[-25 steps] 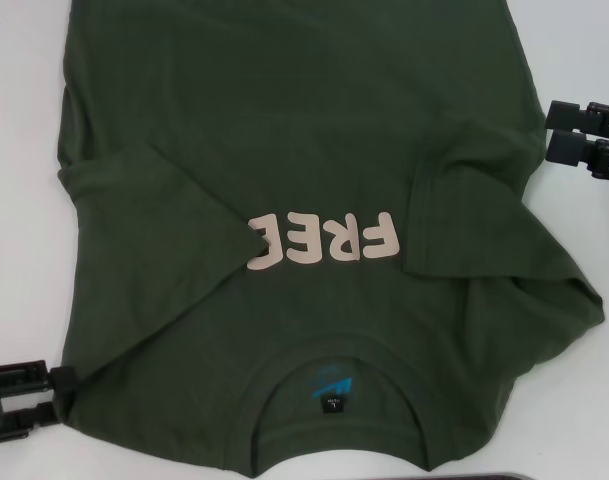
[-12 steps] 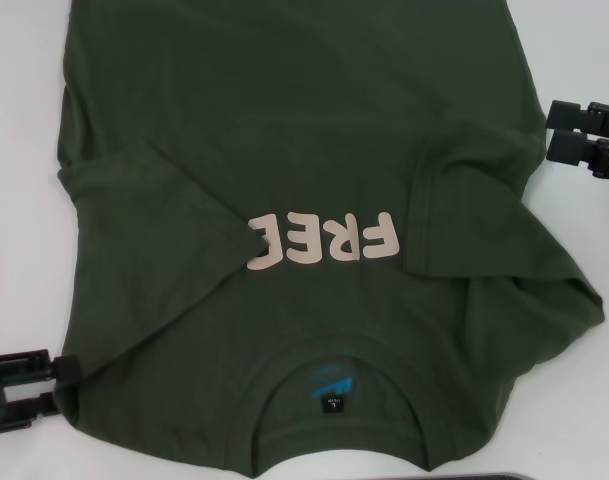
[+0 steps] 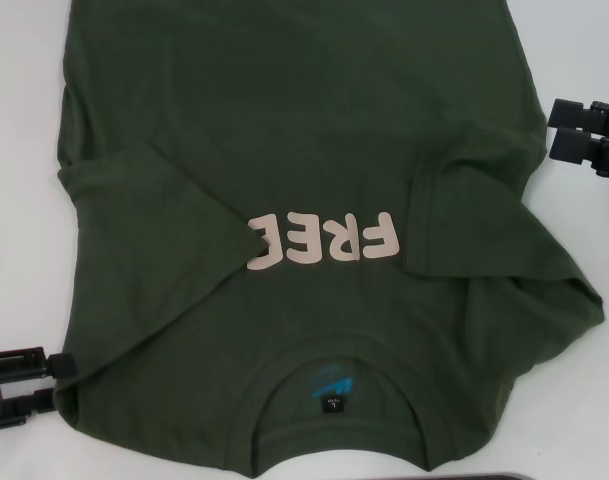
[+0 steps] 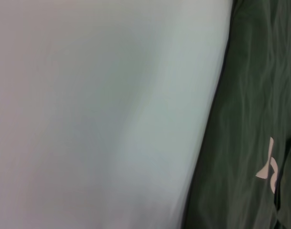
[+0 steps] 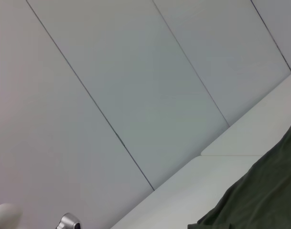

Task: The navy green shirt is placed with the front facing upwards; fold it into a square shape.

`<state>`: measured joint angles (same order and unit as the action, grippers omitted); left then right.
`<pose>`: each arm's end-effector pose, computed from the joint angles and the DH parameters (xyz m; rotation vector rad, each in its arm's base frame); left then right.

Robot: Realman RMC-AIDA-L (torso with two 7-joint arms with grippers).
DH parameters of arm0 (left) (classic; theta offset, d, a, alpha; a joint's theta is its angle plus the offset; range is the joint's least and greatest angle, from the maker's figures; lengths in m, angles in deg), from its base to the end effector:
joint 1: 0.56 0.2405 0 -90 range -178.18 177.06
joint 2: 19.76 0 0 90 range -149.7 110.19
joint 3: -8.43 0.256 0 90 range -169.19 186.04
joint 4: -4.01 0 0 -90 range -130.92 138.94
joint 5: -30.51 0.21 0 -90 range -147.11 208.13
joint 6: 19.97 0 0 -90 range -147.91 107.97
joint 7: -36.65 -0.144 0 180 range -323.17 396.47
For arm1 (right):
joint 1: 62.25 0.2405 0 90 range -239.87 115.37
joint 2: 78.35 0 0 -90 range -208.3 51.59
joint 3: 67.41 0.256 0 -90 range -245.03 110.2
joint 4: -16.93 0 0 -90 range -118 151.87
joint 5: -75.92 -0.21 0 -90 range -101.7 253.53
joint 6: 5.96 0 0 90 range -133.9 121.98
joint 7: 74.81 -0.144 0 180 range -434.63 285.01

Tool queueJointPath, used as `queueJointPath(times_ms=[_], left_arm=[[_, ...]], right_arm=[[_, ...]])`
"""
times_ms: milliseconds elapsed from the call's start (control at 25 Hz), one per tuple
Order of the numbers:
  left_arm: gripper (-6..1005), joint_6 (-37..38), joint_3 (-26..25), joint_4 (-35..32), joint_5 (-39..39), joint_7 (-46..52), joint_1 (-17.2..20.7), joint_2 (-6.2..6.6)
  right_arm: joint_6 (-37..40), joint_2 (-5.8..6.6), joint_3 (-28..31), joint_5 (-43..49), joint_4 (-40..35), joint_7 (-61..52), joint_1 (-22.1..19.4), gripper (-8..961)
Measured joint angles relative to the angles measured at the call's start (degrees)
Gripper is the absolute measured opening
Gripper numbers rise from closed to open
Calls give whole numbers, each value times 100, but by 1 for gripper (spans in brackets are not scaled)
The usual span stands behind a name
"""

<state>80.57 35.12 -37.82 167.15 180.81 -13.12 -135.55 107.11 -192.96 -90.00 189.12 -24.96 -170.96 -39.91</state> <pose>-0.3811 0.1949 0.0372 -1.7538 -2.5036 -0.4961 0.2933 0.2685 0.0827 -2.5807 1.0156 1.0909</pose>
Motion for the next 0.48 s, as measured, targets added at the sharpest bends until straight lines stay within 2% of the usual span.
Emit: queueJointPath(times_ms=[480], left_arm=[[612,6,13,14,125,47,-58,-42]], right_arm=[[5,1,20,0,6,0,-21,840]])
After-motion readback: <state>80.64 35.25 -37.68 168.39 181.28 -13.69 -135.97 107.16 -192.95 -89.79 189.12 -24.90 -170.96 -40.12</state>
